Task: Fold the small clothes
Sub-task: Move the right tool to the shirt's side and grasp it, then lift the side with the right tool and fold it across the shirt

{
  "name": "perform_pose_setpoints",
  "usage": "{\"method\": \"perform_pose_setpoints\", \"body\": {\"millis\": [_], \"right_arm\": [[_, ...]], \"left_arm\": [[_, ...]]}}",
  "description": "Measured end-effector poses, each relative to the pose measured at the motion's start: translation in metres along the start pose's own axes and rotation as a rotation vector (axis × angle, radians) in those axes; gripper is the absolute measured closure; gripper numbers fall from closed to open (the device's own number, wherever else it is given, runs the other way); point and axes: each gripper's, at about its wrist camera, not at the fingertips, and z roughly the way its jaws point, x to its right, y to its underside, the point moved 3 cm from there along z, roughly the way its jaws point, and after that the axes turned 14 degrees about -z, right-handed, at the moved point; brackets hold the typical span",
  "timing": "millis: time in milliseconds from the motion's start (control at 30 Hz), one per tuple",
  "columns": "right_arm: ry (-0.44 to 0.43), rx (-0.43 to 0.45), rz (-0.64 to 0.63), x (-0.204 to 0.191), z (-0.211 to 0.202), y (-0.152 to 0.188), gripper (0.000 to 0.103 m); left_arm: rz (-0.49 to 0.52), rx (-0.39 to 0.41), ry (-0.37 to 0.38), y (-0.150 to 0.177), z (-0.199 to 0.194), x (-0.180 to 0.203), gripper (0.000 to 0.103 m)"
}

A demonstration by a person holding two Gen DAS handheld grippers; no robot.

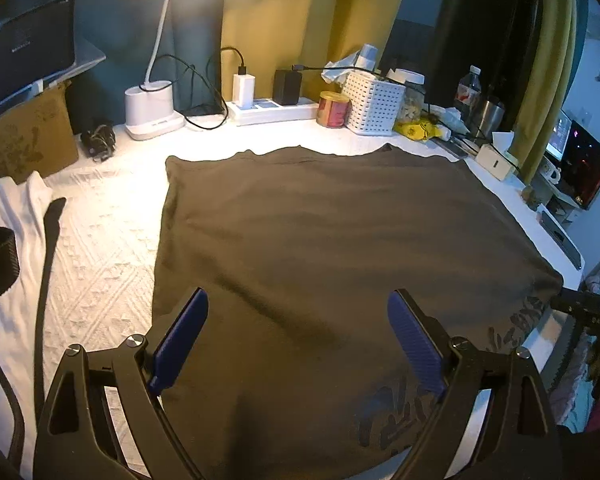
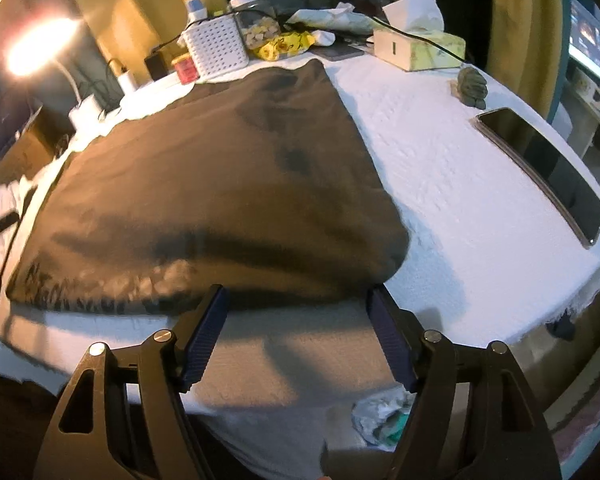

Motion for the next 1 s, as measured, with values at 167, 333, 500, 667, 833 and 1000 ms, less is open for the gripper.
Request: {"method": "perform_pose_setpoints", "body": {"millis": [167,333,500,667,833,1000], "right_arm": [[0.006,0.039,0.070,0.005,0.010,-0.013,0.028],[0.018,0.074,0.099,0.002,0.023,-0.028,0.028],[-0.001,0.089,0.091,-0.007,0.039,-0.046,0.028],[-0.019,0.104,0.076,-0.011,0.052,-0.062,0.028],[-0.034,0.094,0.063,-0.012,0.067,-0.082,0.036],[-0.019,0.093,0.056,-0.009,0.080,-0.098,0.045]], "left_arm": [[-0.016,0.010,0.005,-0.001,-0.001,-0.008,0.012],[-0.021,0.015,-0.005,-0.005,0.001,-0.016,0.012],[-0.028,0.018,-0.022,-0.011,0.006,-0.025,0.012],[-0.032,0.015,-0.040,-0.018,0.014,-0.033,0.012],[-0.035,-0.002,-0.051,-0.026,0.024,-0.041,0.012],[-0.037,-0.011,-0.060,-0.033,0.032,-0.047,0.012]]}}
